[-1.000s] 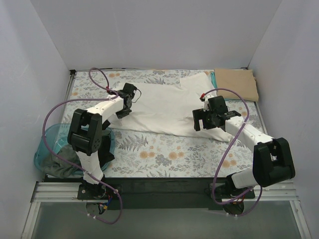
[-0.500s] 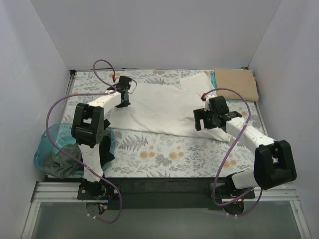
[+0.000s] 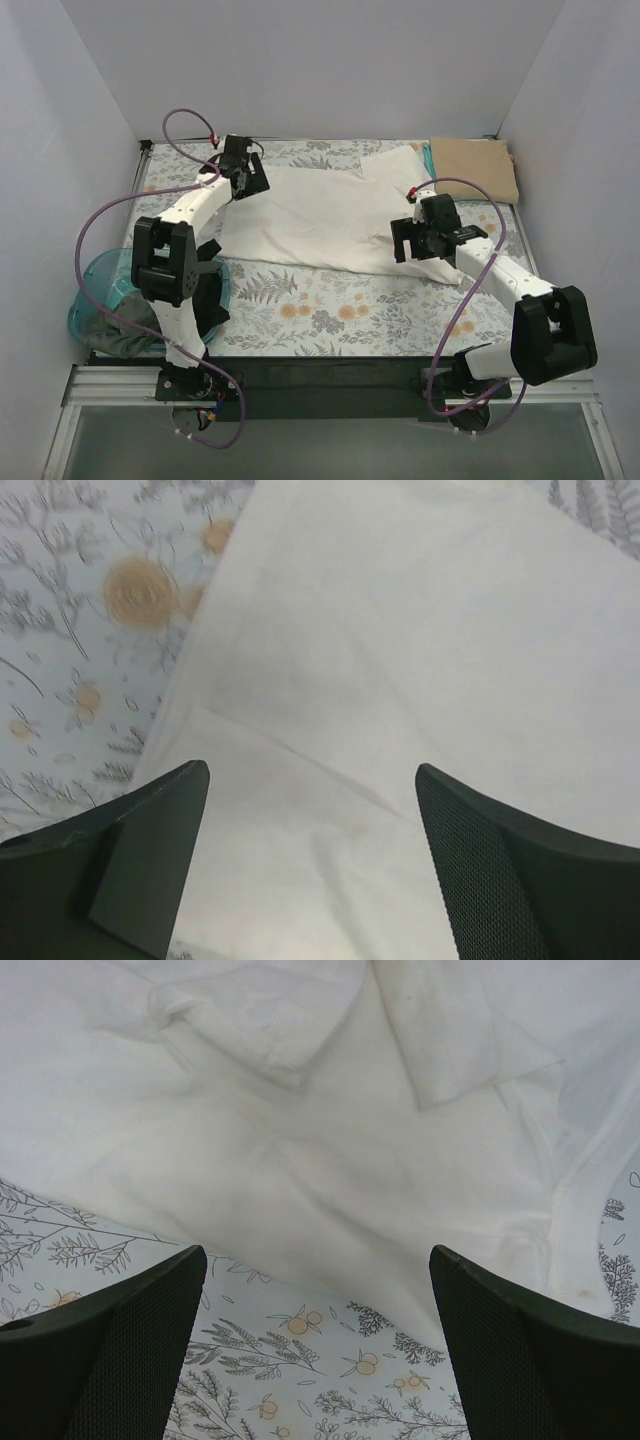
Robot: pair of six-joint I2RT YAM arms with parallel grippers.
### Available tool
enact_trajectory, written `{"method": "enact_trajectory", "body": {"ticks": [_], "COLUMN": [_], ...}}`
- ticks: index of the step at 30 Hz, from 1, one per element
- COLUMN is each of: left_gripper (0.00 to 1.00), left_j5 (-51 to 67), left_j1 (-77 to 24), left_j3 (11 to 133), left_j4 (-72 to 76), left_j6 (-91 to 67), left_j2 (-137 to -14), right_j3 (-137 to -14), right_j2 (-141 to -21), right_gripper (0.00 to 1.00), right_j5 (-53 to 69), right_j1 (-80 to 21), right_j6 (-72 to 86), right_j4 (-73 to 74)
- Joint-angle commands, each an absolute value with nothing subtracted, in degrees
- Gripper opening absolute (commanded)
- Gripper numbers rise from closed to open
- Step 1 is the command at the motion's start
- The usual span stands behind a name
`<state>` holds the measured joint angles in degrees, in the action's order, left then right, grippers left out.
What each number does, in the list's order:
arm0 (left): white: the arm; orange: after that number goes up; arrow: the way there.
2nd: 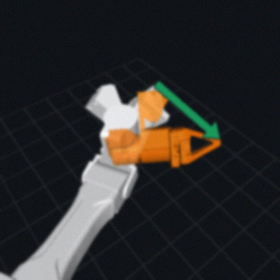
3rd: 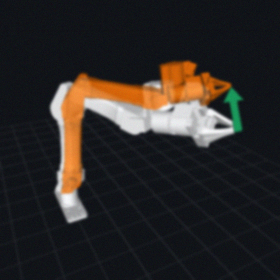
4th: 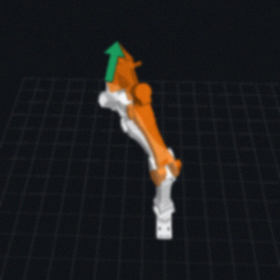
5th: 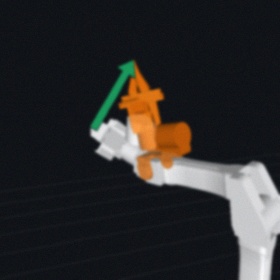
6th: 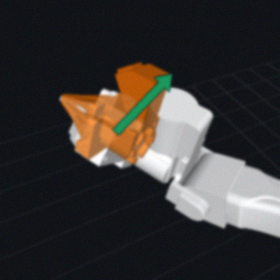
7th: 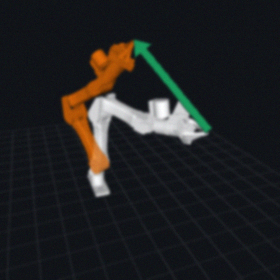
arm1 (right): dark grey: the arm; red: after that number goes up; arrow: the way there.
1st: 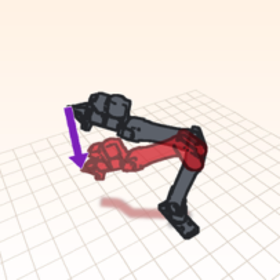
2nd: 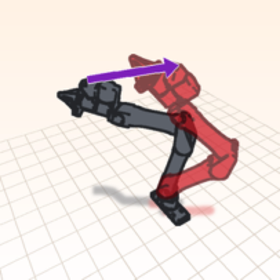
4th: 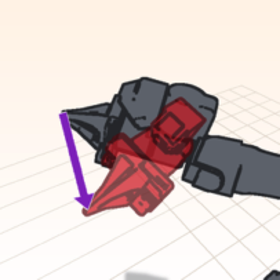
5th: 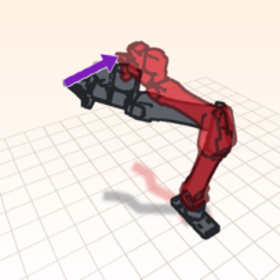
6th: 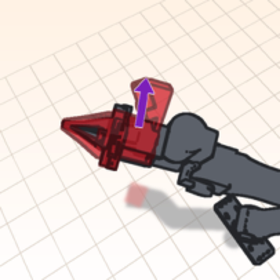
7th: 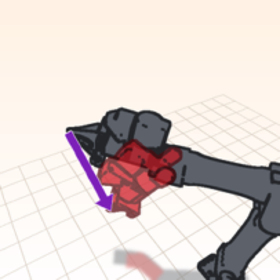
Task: Fold and stack the t-shirts
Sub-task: Fold the tshirt
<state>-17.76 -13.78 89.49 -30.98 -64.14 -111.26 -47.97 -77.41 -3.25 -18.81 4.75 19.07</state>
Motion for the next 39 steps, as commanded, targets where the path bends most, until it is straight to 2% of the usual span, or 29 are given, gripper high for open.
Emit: {"method": "enact_trajectory", "body": {"ticks": [1, 3, 7, 13, 20, 24, 27, 30, 36, 39], "left_gripper": [0.85, 0.86, 0.87, 0.88, 0.88, 0.89, 0.89, 0.89, 0.89, 0.89], "left_j5": [-7.4, -1.8, -1.1, -2.7, -4.7, -6.7, -6.9, -5.0, -0.1, 3.4], "left_j1": [-14.6, -14.9, -15.1, -15.2, -15.2, -15.1, -15.1, -15.1, -15.2, -15.2], "left_j3": [80.6, 76.4, 67.8, 63.5, 61.5, 61.4, 61.3, 61.5, 60.8, 60.6], "left_j4": [-28.9, -25.0, -21.4, -20.8, -22.0, -23.8, -24.3, -23.9, -20.6, -18.9], "left_j6": [-72.5, -74.4, -77.5, -78.7, -78.6, -78.4, -78.5, -78.9, -79.8, -80.1], "left_j2": [-102.4, -99.6, -96.9, -95.4, -94.1, -93.3, -92.2, -91.8, -92.8, -94.6], "right_j3": [-50.3, -51.5, -55.8, -63.2, -84.6, -93.6, -91.2, -84.0, -62.5, -55.8], "right_j2": [-79.4, -82.2, -87.4, -98.4, -115.0, -117.2, -113.2, -106.3, -92.3, -89.0], "right_gripper": [0.98, 0.98, 0.98, 0.98, 0.98, 0.98, 0.98, 0.98, 0.98, 0.98], "right_j5": [-3.9, -2.9, 4.0, 9.8, 10.7, 9.4, 7.5, 6.7, 7.7, 1.5], "right_j1": [-18.8, -18.8, -18.9, -19.0, -19.0, -19.0, -19.0, -19.1, -20.3, -20.6], "right_j6": [6.2, 5.9, 6.2, 9.6, 11.7, 8.5, 7.5, 6.9, 6.9, 7.3], "right_j4": [17.4, 16.1, 13.1, 7.7, 6.5, 10.6, 12.3, 13.2, 14.0, 13.6]}}
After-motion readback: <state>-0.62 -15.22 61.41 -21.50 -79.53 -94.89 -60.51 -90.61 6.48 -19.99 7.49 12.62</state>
